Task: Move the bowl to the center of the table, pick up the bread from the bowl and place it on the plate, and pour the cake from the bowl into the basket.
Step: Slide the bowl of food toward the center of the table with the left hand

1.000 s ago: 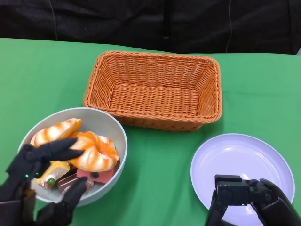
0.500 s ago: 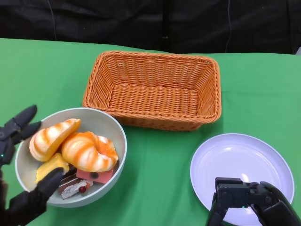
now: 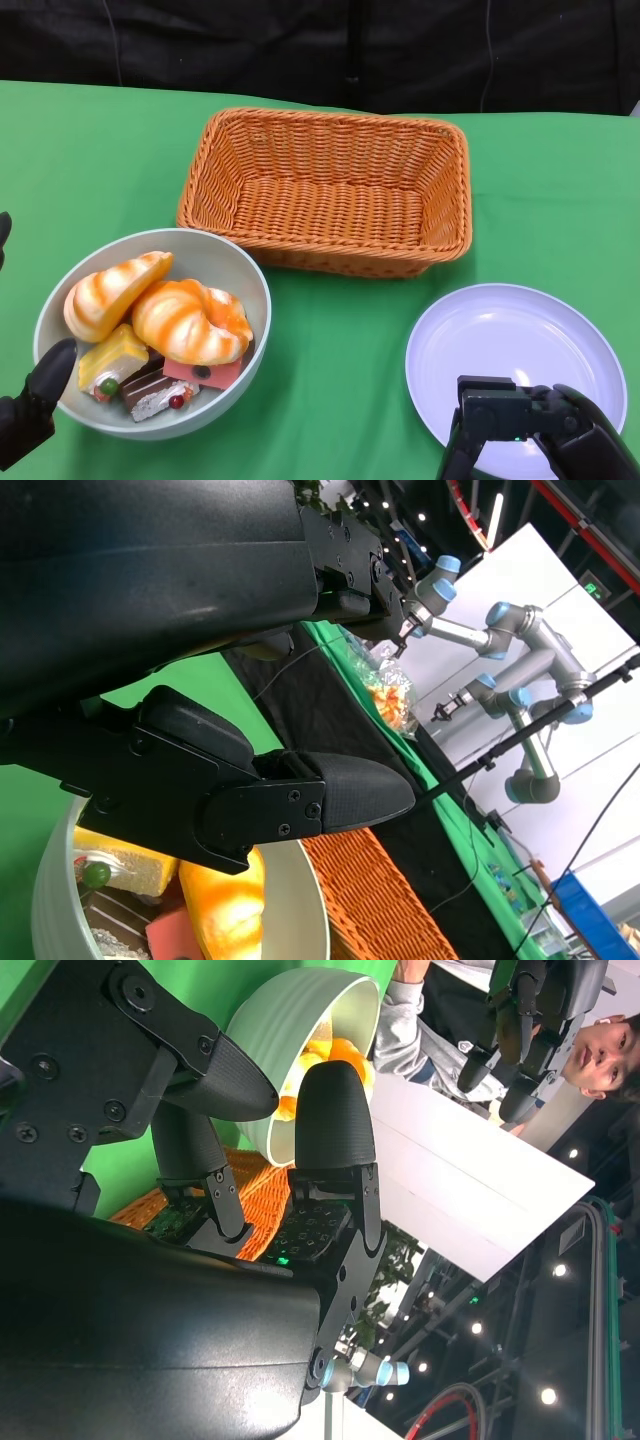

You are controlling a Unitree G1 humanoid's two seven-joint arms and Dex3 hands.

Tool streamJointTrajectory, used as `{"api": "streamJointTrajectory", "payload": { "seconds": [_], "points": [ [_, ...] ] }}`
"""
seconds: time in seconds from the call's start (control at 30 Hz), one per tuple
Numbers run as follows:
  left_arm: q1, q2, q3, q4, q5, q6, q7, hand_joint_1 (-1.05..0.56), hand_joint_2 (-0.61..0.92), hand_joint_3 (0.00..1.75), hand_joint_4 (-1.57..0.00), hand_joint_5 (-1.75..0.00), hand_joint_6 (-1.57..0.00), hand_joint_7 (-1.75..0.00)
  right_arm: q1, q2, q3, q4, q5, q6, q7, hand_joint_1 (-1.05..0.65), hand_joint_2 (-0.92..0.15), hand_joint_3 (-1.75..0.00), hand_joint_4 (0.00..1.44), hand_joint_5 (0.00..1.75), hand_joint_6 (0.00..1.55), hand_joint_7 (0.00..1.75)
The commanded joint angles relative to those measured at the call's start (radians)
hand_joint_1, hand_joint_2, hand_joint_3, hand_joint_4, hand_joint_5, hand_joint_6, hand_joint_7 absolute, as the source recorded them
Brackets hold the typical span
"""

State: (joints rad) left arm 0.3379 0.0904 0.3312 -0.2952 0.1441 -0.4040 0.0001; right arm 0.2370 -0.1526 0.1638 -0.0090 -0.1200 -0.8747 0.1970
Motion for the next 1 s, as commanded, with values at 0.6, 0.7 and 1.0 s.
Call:
{"api": "streamJointTrajectory", "payload": {
  "seconds": [0.6,0.7,1.0],
  "points": [
    [-0.114,0.076,0.05,0.128,-0.278,0.377,-0.061,-0.79,0.92,0.69,0.0,-0.1,-0.04,-0.07,0.012,-0.01,0.002,-0.02,0.015,0.014,-0.003,-0.17,-0.11,-1.59,0.85,1.48,0.87,1.25],
    [-0.131,0.094,0.056,0.147,-0.348,0.45,-0.101,-0.78,0.92,0.7,0.0,-0.07,-0.02,-0.05,0.014,-0.011,0.002,-0.023,0.017,0.016,-0.002,-0.18,-0.12,-1.59,0.85,1.48,0.87,1.25],
    [-0.196,0.165,0.076,0.23,-0.519,0.646,-0.225,-0.71,0.92,0.76,-0.01,-0.01,-0.01,-0.01,0.015,-0.015,-0.001,-0.027,0.018,0.016,0.0,-0.18,-0.12,-1.59,0.84,1.49,0.86,1.26]
  ]
}}
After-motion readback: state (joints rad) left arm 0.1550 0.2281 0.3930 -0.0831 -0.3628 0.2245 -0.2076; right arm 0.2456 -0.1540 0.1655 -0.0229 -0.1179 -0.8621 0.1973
